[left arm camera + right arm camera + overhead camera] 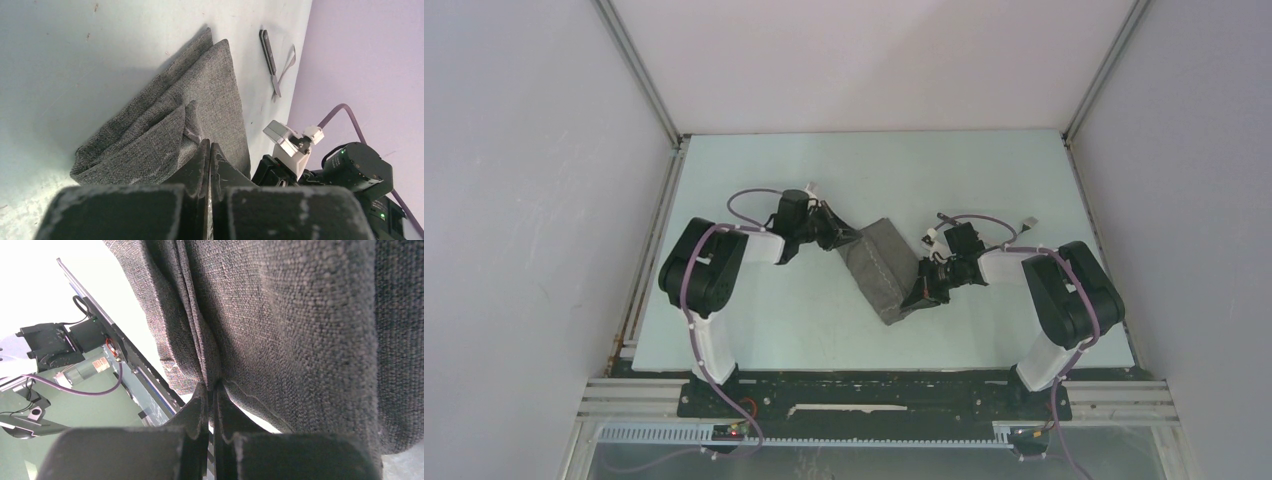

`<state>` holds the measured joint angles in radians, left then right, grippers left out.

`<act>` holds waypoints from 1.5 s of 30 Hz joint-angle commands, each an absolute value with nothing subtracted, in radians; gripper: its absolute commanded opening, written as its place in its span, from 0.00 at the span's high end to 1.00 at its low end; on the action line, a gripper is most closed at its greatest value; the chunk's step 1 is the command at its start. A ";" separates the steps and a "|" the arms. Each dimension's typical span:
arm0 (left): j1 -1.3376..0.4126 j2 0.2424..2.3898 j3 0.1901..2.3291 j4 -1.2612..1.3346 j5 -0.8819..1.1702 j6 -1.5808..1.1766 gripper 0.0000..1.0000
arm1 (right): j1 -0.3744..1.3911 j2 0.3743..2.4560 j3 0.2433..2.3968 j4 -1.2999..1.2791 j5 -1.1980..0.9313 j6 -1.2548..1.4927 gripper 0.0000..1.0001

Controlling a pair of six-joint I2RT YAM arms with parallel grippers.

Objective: Fold the napkin into a case and place the utensils inside
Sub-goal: Smooth out the 2/3-rectangle-folded napkin at the center of the board.

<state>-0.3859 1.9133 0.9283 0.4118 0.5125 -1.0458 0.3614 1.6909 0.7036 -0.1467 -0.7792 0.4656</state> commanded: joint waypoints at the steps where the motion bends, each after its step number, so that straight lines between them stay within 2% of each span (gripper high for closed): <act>1: -0.378 1.890 0.879 0.506 0.490 -1.069 1.00 | 0.354 1.701 0.719 -0.153 -0.766 0.436 1.00; 8: -0.395 1.844 0.913 0.448 0.501 -0.993 0.89 | 0.350 1.704 0.719 -0.161 -0.765 0.427 1.00; 20: -0.463 1.878 0.969 0.419 0.463 -0.976 0.89 | 0.347 1.697 0.724 -0.170 -0.765 0.424 1.00; 39: -0.380 1.950 0.925 0.391 0.416 -0.932 0.96 | 0.356 1.690 0.734 -0.186 -0.772 0.416 1.00; 41: -0.378 1.959 0.934 0.378 0.426 -0.918 0.96 | 0.352 1.657 0.749 -0.259 -0.712 0.397 0.92; 45: -0.379 1.986 0.929 0.402 0.458 -0.929 0.97 | 0.389 1.522 0.819 -0.434 -0.538 0.356 0.63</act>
<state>-0.3870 1.9629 0.9409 0.3840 0.4503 -0.9592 0.3637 1.6665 0.7391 -0.2474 -0.7174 0.4282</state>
